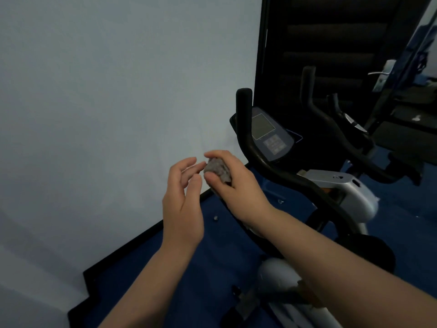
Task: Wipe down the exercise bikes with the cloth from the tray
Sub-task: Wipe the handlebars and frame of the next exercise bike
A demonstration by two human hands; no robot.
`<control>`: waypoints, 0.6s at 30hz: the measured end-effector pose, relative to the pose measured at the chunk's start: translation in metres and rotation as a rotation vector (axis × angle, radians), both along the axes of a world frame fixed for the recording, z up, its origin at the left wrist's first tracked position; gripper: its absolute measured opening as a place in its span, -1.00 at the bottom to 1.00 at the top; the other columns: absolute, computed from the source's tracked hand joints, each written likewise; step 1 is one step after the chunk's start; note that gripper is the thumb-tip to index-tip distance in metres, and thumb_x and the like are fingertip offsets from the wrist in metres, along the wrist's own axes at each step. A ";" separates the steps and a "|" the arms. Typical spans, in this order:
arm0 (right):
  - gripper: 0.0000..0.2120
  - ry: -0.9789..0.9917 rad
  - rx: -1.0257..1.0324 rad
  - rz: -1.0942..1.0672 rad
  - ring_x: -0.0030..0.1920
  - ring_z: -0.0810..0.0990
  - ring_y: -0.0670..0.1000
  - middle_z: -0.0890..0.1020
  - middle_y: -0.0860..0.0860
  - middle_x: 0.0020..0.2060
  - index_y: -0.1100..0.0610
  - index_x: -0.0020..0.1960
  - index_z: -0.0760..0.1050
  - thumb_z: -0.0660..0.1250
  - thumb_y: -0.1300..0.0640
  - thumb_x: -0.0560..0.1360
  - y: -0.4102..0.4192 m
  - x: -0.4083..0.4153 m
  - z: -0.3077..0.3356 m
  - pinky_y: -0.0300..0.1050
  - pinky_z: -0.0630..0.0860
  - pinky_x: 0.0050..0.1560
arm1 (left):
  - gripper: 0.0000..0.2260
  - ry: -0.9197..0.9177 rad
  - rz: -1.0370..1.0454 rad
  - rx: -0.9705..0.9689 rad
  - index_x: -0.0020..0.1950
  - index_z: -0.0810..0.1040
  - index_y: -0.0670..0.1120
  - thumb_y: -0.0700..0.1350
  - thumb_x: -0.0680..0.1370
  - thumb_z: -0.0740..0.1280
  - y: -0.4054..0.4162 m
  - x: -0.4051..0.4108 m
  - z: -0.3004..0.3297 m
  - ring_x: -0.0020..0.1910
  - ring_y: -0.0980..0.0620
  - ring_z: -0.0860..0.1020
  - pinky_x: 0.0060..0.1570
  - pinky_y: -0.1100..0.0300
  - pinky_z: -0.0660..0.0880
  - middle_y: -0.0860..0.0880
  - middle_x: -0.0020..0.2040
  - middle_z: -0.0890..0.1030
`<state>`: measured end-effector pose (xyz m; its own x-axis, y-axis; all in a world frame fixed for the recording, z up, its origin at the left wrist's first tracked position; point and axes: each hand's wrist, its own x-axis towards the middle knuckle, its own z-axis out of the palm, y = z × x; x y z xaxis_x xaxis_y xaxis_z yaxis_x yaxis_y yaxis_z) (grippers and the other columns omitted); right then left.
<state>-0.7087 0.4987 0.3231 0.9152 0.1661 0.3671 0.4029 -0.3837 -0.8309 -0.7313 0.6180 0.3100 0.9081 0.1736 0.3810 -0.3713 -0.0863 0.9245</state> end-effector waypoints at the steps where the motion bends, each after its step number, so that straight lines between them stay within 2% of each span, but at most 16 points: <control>1: -0.70 -0.068 -0.046 -0.002 0.12 0.51 -0.11 0.49 -0.06 0.18 -0.04 0.26 0.45 0.30 0.15 0.55 0.003 0.000 0.001 -0.13 0.51 0.12 | -0.77 -0.001 0.014 -0.005 0.18 0.48 0.11 -0.04 0.56 0.16 0.000 0.000 0.000 0.13 0.30 0.53 0.04 0.53 0.39 0.24 0.06 0.62; 4: -0.61 -0.294 -0.350 -0.006 0.33 0.35 0.01 0.37 -0.05 0.39 0.01 0.28 0.50 0.27 0.31 0.51 -0.004 -0.008 -0.008 -0.13 0.41 0.24 | -0.81 0.028 0.051 -0.028 0.11 0.49 0.15 -0.05 0.56 0.18 0.003 -0.002 -0.005 0.01 0.30 0.54 -0.05 0.52 0.41 0.28 -0.06 0.58; 6: -0.49 -0.283 -0.398 0.016 0.37 0.32 -0.01 0.28 -0.09 0.45 -0.04 0.39 0.39 0.25 0.32 0.51 -0.011 -0.011 -0.011 -0.12 0.41 0.26 | -0.81 0.038 0.074 -0.050 0.10 0.50 0.16 -0.06 0.55 0.19 0.007 -0.002 -0.008 0.05 0.29 0.54 -0.05 0.53 0.40 0.25 0.00 0.58; 8: -0.44 -0.180 -0.320 -0.011 0.29 0.41 -0.04 0.30 -0.10 0.41 -0.08 0.48 0.22 0.26 0.23 0.54 -0.004 -0.007 -0.004 -0.08 0.49 0.18 | -0.80 0.022 0.100 -0.058 0.10 0.50 0.15 -0.06 0.53 0.19 0.013 0.000 -0.008 0.09 0.27 0.54 -0.02 0.52 0.40 0.20 0.05 0.59; 9: -0.47 -0.131 -0.279 -0.060 0.21 0.47 -0.02 0.35 -0.07 0.34 -0.08 0.48 0.19 0.26 0.11 0.56 0.005 -0.003 0.002 -0.04 0.51 0.12 | -0.79 0.020 0.102 -0.056 0.10 0.50 0.14 -0.06 0.53 0.19 0.015 0.001 -0.008 0.09 0.26 0.54 0.00 0.51 0.41 0.19 0.05 0.59; 11: -0.52 -0.076 -0.256 -0.207 0.07 0.53 0.03 0.43 -0.01 0.19 -0.04 0.40 0.28 0.22 -0.16 0.54 0.024 0.003 0.009 -0.03 0.53 0.01 | -0.79 0.022 0.080 -0.035 0.12 0.51 0.08 -0.07 0.53 0.18 0.016 0.004 -0.006 0.08 0.26 0.54 0.02 0.47 0.42 0.18 0.05 0.59; 13: -0.49 -0.094 -0.274 -0.314 -0.02 0.56 0.03 0.46 -0.01 0.13 -0.04 0.33 0.32 0.07 -0.29 0.50 0.031 0.000 0.005 -0.03 0.54 -0.10 | -0.78 -0.005 0.053 -0.003 0.13 0.51 0.05 -0.08 0.53 0.18 0.015 0.008 -0.002 0.08 0.25 0.53 0.05 0.43 0.44 0.17 0.05 0.58; 15: -0.48 -0.098 -0.317 -0.374 -0.06 0.57 0.04 0.45 -0.03 0.15 -0.09 0.39 0.22 -0.02 -0.29 0.51 0.027 -0.010 -0.007 0.00 0.56 -0.18 | -0.79 -0.041 0.018 0.009 0.12 0.50 0.06 -0.09 0.53 0.18 0.013 0.017 0.004 0.10 0.24 0.53 0.10 0.39 0.44 0.16 0.06 0.58; 18: -0.54 -0.101 -0.434 -0.435 -0.17 0.58 0.03 0.43 -0.04 0.15 -0.18 0.47 0.04 0.01 -0.15 0.58 0.022 -0.018 -0.017 -0.01 0.52 -0.32 | -0.79 -0.070 -0.053 0.052 0.13 0.51 0.03 -0.09 0.54 0.18 0.007 0.035 0.013 0.12 0.20 0.53 0.14 0.32 0.45 0.13 0.08 0.58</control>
